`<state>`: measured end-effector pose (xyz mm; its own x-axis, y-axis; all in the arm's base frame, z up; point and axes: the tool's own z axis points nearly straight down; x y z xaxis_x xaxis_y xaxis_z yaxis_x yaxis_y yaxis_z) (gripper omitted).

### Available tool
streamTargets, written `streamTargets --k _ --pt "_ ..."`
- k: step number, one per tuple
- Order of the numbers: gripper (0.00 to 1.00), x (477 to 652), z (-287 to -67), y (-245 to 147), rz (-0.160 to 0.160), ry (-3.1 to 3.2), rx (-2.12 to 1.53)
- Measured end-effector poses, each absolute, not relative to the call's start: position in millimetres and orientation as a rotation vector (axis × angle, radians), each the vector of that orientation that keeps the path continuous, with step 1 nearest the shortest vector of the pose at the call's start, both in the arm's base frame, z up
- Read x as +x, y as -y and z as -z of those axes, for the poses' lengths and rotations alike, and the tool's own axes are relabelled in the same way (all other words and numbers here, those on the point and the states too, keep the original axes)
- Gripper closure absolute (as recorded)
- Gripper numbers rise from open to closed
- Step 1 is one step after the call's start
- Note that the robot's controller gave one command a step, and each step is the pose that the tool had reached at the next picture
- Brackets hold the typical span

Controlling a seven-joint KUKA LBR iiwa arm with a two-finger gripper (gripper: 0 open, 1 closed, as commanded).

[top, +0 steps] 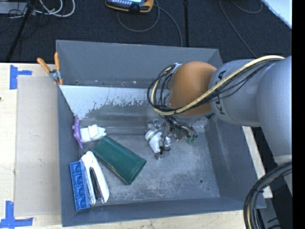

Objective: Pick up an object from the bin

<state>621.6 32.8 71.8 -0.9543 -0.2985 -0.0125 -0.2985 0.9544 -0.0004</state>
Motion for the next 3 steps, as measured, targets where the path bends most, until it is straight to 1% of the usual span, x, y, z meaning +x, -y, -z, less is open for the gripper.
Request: streamTargets --k 3 --pt "1.0 621.6 -71.7 -32.5 -0.004 -3.095 -0.464"
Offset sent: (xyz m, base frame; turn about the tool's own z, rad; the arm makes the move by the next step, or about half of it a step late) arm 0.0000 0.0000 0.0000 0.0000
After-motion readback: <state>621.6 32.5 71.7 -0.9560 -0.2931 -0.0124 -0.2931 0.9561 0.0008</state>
